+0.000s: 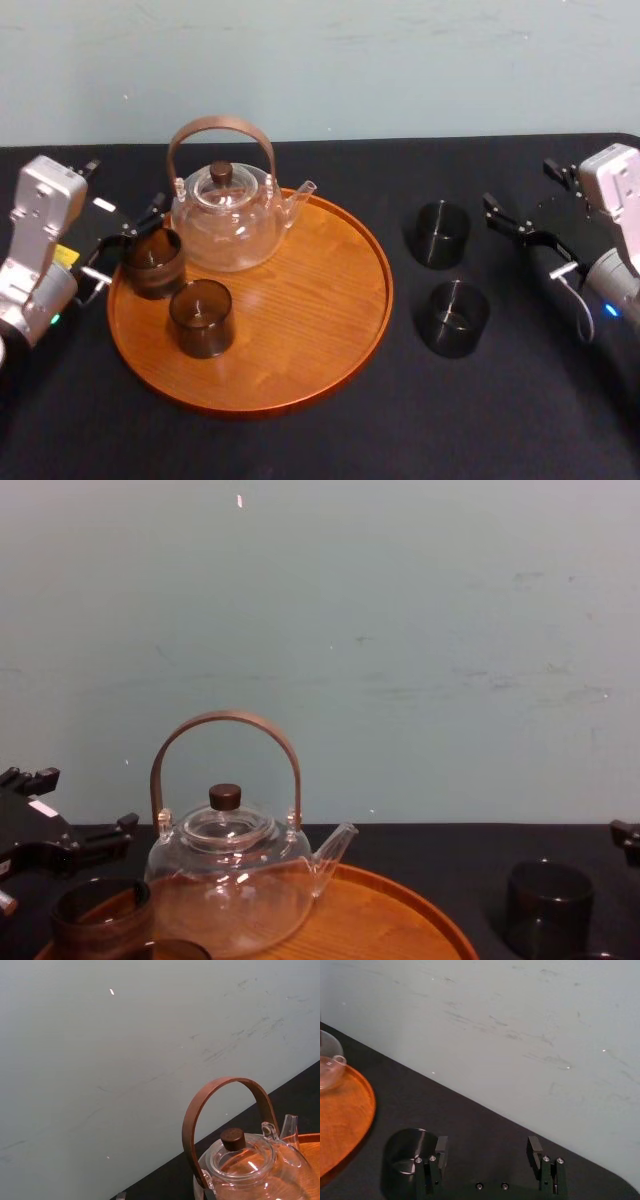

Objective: Pick up the glass from the table and place it on the tray.

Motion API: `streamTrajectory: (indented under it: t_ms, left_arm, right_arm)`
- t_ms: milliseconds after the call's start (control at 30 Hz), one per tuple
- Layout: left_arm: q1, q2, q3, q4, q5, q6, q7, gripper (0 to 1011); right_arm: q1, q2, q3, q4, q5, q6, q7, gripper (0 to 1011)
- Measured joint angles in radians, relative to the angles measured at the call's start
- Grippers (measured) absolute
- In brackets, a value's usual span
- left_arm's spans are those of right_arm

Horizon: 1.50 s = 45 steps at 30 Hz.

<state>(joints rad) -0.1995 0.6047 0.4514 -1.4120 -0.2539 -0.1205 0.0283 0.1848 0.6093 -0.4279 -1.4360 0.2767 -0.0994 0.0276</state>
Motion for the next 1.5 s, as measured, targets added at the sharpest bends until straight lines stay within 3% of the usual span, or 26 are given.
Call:
streamTrajectory:
  t_ms: [367, 767, 1100, 1500]
  left_arm:
    - [0.000, 0.000, 0.000, 0.000, 0.000, 0.000, 0.000, 1001]
    - [0.000, 0.000, 0.000, 0.000, 0.000, 0.000, 0.000, 1001]
    - [0.000, 0.000, 0.000, 0.000, 0.000, 0.000, 0.000, 1001]
    - [0.000, 0.000, 0.000, 0.000, 0.000, 0.000, 0.000, 1001]
  right_arm:
    - [-0.078, 0.046, 0.061, -0.117, 0.101, 0.064, 0.108, 1002]
    - [-0.204, 0.118, 0.140, -0.252, 0.196, 0.119, 0.218, 1002]
    - [-0.265, 0.175, 0.172, -0.284, 0.212, 0.119, 0.323, 1002]
    - [-0.276, 0.209, 0.169, -0.277, 0.197, 0.124, 0.444, 1002]
